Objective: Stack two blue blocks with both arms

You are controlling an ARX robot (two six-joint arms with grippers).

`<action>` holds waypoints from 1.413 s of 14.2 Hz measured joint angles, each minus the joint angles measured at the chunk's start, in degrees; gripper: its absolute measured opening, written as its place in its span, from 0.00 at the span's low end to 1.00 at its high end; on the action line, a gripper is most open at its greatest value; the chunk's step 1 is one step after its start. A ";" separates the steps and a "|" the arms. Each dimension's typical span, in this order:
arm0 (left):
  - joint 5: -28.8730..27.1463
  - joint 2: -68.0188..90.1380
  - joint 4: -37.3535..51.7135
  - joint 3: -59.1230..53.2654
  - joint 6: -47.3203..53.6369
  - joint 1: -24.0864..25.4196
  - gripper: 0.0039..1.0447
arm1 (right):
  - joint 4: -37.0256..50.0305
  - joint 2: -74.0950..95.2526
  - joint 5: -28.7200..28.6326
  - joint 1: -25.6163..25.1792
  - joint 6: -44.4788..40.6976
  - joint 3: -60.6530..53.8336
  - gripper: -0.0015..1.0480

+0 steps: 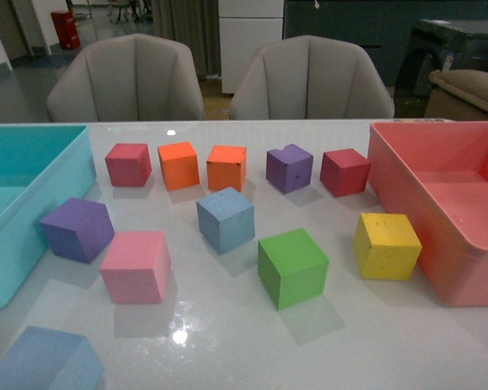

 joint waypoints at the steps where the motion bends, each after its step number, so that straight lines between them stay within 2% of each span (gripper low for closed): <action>1: 0.02 0.00 -0.04 0.00 0.00 0.00 0.94 | -0.11 0.02 0.00 0.00 -0.13 0.00 0.03; 6: 0.00 0.00 0.00 0.00 0.00 0.00 0.94 | -0.07 0.02 0.02 0.00 -0.13 0.00 0.67; 8: 0.00 0.00 0.00 0.00 0.00 0.00 0.94 | -0.07 0.02 0.02 0.00 -0.13 0.00 0.88; 9: 5.33 5.29 -12.33 4.37 -0.33 0.92 0.94 | -0.04 0.02 0.02 0.00 -0.13 0.00 0.94; 10: 6.40 13.62 -17.31 9.03 -0.74 -1.22 0.94 | -0.02 0.02 0.00 0.00 -0.15 0.00 0.93; 11: 5.90 17.66 -14.34 10.05 -0.74 -3.61 0.94 | -0.07 0.02 0.00 0.00 -0.15 0.00 0.94; 14: 4.11 43.56 4.39 10.73 -0.76 -9.11 0.94 | -0.07 0.02 0.00 0.00 -0.15 0.00 0.94; 16: 4.31 57.42 12.76 10.73 -0.74 -10.29 0.94 | -0.07 0.02 0.00 0.00 -0.15 0.00 0.94; 20: 4.48 74.38 23.54 10.73 -0.81 -10.67 0.94 | -0.04 0.02 0.00 0.00 -0.15 0.00 0.94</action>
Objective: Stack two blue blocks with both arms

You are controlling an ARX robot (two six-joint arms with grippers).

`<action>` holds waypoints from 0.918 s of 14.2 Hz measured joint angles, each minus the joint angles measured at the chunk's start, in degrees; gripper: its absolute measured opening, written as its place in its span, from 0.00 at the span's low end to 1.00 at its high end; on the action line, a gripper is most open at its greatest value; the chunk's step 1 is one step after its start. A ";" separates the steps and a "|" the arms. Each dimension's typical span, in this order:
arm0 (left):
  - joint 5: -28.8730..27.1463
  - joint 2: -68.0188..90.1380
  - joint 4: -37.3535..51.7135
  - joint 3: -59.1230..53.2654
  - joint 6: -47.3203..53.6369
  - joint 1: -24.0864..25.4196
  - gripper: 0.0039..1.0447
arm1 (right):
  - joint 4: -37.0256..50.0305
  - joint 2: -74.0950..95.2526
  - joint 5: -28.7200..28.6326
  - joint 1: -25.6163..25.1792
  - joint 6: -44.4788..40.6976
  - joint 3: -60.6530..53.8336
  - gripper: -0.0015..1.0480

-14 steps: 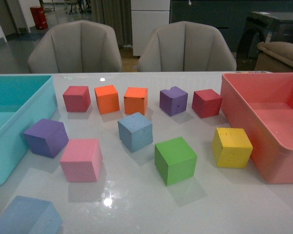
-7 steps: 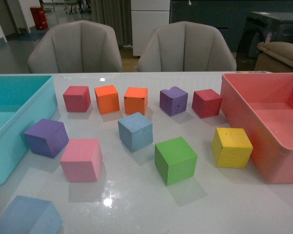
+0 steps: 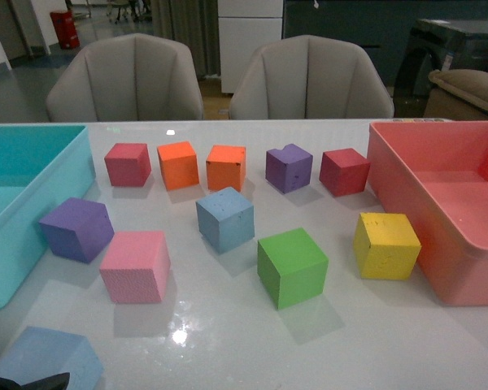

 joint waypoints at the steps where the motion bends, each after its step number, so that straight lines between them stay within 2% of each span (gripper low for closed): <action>1: 0.04 2.71 1.55 0.00 -0.15 0.00 0.94 | 0.00 0.00 0.00 0.00 0.00 0.00 0.94; 8: 0.48 14.62 8.09 2.93 -0.61 2.93 0.94 | 0.00 0.00 0.00 0.00 0.00 0.00 0.94; 13: 0.85 18.97 10.80 3.85 -1.03 2.16 0.94 | -0.02 0.00 0.00 0.00 0.00 0.00 0.94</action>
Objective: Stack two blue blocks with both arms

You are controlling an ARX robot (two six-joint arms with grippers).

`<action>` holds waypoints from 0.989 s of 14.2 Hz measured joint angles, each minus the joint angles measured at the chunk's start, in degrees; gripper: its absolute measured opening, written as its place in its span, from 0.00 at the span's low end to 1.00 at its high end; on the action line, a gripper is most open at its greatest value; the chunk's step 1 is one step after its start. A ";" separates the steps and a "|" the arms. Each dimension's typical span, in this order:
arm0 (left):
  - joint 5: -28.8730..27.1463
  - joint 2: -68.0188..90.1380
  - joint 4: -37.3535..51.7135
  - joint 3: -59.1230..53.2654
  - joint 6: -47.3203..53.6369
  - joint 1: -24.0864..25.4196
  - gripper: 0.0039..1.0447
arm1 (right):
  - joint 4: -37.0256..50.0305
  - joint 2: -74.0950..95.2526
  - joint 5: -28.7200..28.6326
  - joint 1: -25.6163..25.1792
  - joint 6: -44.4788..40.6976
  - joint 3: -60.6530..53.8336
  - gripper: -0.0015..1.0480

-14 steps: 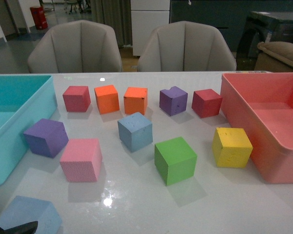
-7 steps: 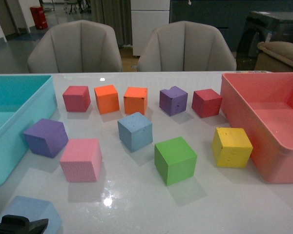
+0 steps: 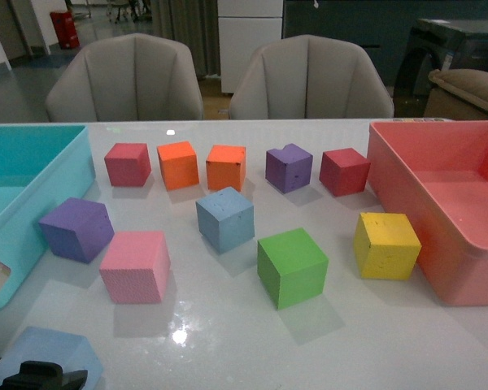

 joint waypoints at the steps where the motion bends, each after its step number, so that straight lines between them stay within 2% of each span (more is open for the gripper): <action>1: -0.24 1.40 0.83 0.00 0.02 -0.59 0.94 | 0.02 0.00 0.00 0.00 0.00 0.00 0.94; 3: -1.05 2.16 2.38 -0.02 0.11 -1.25 0.92 | 0.00 0.00 0.00 0.00 0.00 0.00 0.94; 7: -3.80 -2.78 0.00 -0.52 1.11 -2.95 0.50 | 0.00 0.00 0.00 0.00 0.00 0.00 0.94; 8: -4.04 -5.97 -2.05 -0.52 1.38 -3.85 0.45 | 0.02 0.00 0.00 0.00 0.00 0.00 0.94; 11: -4.98 -12.24 -9.90 4.02 1.51 -7.28 0.37 | 0.02 0.00 0.00 0.00 0.00 0.00 0.94; 14: -6.88 -5.99 -16.57 18.03 1.51 -14.05 0.37 | 0.02 0.00 0.00 0.00 0.00 0.00 0.94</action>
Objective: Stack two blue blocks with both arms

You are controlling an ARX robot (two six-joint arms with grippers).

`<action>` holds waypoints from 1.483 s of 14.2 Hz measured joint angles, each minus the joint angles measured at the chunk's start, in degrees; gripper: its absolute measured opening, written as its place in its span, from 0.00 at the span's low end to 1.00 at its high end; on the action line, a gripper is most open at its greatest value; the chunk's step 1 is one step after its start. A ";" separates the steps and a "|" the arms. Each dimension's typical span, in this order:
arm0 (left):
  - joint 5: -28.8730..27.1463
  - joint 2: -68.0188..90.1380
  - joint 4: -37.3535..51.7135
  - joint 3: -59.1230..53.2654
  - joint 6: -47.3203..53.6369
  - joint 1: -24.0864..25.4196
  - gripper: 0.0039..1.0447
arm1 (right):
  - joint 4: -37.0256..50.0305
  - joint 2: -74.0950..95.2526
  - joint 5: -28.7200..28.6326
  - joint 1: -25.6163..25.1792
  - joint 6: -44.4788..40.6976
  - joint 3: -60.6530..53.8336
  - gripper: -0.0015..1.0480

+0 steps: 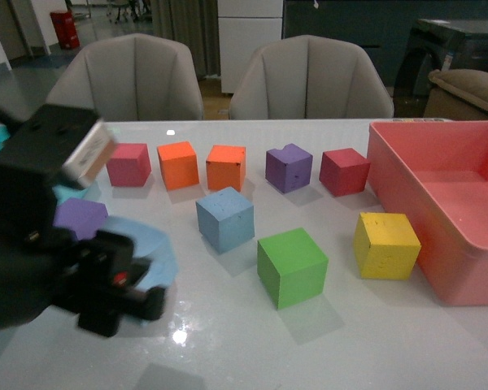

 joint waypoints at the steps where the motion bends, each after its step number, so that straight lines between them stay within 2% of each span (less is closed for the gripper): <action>1: -0.83 3.04 -2.25 5.03 -0.04 -2.10 0.37 | 0.00 0.00 0.00 0.00 0.00 0.00 0.94; 3: -2.08 7.87 -6.60 14.64 -0.35 -6.23 0.37 | -0.02 0.00 0.00 0.00 0.00 0.00 0.94; 5: -2.29 12.90 -10.56 23.91 -1.18 -8.11 0.36 | 0.00 0.00 0.00 0.00 0.00 0.00 0.94; 12: -4.70 31.12 -22.21 48.26 -7.04 -4.35 0.35 | -0.02 0.00 0.00 0.00 0.00 0.00 0.94; 21: -4.83 37.09 -23.65 53.51 -10.95 -2.29 0.34 | 0.00 0.00 0.00 0.00 0.00 0.00 0.94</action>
